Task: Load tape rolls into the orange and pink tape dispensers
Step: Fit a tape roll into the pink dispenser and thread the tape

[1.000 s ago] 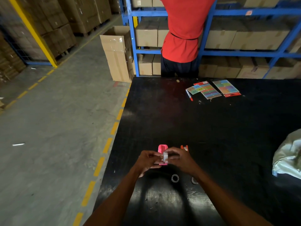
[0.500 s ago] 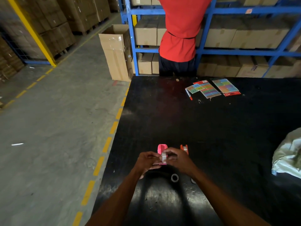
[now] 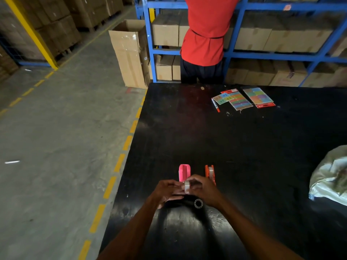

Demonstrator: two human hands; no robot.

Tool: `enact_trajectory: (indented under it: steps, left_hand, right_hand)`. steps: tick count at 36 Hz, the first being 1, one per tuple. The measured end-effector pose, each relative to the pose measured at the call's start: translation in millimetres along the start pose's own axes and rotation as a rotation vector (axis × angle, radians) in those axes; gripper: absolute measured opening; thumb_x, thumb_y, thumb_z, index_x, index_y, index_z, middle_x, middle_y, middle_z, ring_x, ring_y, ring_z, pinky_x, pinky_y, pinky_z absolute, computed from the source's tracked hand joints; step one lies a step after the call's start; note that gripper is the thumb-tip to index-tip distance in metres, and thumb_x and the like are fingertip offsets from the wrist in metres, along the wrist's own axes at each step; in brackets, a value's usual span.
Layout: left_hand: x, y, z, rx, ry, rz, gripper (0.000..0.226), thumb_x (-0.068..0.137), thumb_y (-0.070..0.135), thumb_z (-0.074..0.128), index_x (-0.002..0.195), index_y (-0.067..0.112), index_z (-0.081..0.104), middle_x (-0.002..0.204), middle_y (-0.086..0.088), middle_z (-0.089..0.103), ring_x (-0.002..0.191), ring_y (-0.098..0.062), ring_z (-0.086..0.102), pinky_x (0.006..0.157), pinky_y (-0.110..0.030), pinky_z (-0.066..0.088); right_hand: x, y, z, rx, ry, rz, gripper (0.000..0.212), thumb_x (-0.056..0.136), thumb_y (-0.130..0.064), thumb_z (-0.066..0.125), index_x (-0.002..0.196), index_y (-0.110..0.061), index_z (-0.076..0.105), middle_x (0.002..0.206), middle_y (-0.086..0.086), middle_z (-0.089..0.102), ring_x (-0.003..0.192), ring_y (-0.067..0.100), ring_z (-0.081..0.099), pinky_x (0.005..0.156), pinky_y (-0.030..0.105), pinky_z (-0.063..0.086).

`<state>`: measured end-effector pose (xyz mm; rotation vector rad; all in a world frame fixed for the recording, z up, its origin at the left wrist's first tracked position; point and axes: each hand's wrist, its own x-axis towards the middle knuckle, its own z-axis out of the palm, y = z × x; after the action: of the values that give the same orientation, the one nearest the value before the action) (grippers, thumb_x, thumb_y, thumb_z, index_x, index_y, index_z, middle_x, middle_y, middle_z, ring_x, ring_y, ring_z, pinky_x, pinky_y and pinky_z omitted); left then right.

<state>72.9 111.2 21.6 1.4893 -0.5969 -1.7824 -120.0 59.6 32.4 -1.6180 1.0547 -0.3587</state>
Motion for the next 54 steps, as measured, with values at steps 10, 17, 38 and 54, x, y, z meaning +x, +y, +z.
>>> enact_trajectory:
  steps: [10, 17, 38, 54]
  left_hand:
    - [33.8, 3.4, -12.0, 0.264, 0.143, 0.075, 0.013, 0.089, 0.006, 0.068, 0.100, 0.001, 0.073, 0.090, -0.013, 0.074, 0.072, -0.011, 0.072, 0.066, -0.020, 0.056]
    - [62.6, 9.3, -22.8, 0.578, 0.185, 0.223, 0.042, 0.080, 0.001, 0.074, 0.120, 0.007, 0.065, 0.102, -0.002, 0.065, 0.091, -0.016, 0.064, 0.070, -0.008, 0.052]
    - [172.2, -51.8, -57.1, 0.631, 0.149, 0.283, 0.072, 0.061, 0.033, 0.082, 0.129, 0.034, 0.057, 0.129, 0.004, 0.054, 0.119, -0.016, 0.060, 0.093, -0.046, 0.057]
    - [138.6, -5.6, -38.2, 0.592, 0.081, 0.206, 0.069, 0.070, -0.011, 0.077, 0.131, 0.014, 0.057, 0.121, -0.014, 0.058, 0.079, -0.017, 0.067, 0.063, -0.022, 0.060]
  right_hand:
    - [34.5, 17.4, -7.5, -0.180, 0.066, 0.009, 0.029, 0.078, -0.015, 0.077, 0.101, -0.022, 0.060, 0.102, -0.006, 0.068, 0.091, 0.007, 0.068, 0.081, 0.024, 0.055]
    - [74.6, 28.9, -11.4, -0.465, 0.070, -0.009, 0.036, 0.081, -0.030, 0.072, 0.115, -0.026, 0.061, 0.117, -0.006, 0.065, 0.109, 0.014, 0.061, 0.095, 0.032, 0.048]
    - [105.2, 34.5, -8.1, -0.890, 0.059, -0.060, 0.037, 0.087, -0.045, 0.059, 0.120, -0.028, 0.061, 0.136, -0.006, 0.046, 0.124, 0.020, 0.041, 0.096, 0.041, 0.032]
    - [111.4, 11.6, 1.5, -1.008, 0.030, 0.071, 0.040, 0.086, -0.037, 0.067, 0.123, -0.025, 0.060, 0.135, -0.001, 0.047, 0.125, 0.025, 0.040, 0.101, 0.049, 0.030]
